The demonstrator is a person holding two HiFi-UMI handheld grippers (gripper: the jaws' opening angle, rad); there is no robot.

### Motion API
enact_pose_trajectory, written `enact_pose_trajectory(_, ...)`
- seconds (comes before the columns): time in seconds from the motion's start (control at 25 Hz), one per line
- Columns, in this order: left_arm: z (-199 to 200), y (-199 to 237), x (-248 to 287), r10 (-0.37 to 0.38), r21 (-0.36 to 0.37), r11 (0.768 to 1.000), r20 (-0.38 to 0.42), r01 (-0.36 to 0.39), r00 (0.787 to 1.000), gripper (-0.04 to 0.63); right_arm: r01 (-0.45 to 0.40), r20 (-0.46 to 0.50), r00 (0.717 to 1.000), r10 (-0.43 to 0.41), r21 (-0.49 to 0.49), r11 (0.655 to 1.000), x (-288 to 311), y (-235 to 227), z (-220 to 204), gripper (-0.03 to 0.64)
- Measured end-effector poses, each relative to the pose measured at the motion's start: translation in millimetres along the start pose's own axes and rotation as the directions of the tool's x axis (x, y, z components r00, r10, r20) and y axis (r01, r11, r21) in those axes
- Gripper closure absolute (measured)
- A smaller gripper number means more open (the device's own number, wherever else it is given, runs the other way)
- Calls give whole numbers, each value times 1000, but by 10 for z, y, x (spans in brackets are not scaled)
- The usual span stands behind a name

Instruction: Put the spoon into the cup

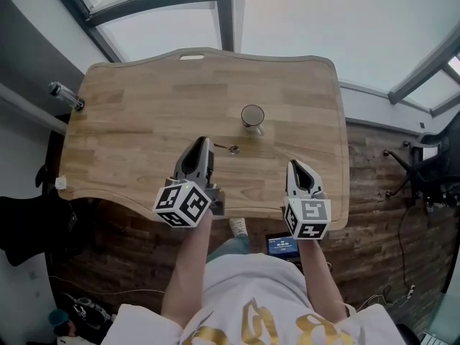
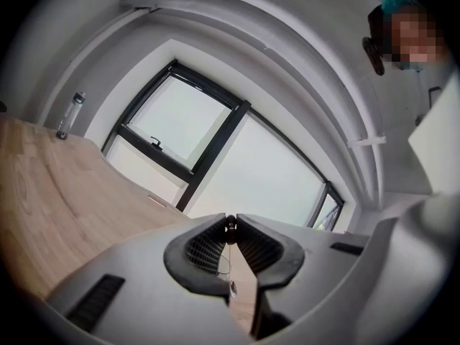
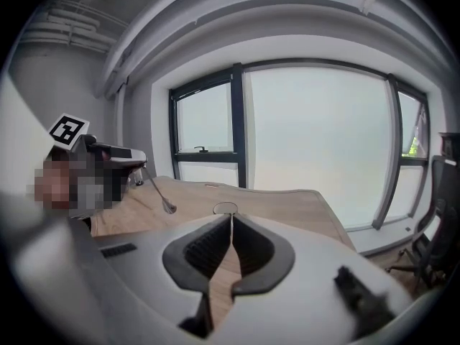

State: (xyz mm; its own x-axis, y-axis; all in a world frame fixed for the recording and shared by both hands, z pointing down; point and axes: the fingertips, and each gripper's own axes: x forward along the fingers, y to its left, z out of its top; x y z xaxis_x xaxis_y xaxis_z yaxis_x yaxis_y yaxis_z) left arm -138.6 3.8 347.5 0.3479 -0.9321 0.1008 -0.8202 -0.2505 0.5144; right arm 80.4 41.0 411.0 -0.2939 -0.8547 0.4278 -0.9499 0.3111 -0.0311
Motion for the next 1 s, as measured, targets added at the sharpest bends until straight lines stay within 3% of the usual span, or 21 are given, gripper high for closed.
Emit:
enact_pose_trajectory(0.36, 76, 260, 350, -30, -50, 998, -12, 29, 999, 543, 57, -26, 998, -56, 11, 998, 279, -25, 25, 584)
enact_pose_trajectory(1.0, 277, 549, 637, 16, -72, 997, 39, -13, 999, 543, 74, 1, 997, -74, 8, 997, 558, -143, 193, 584)
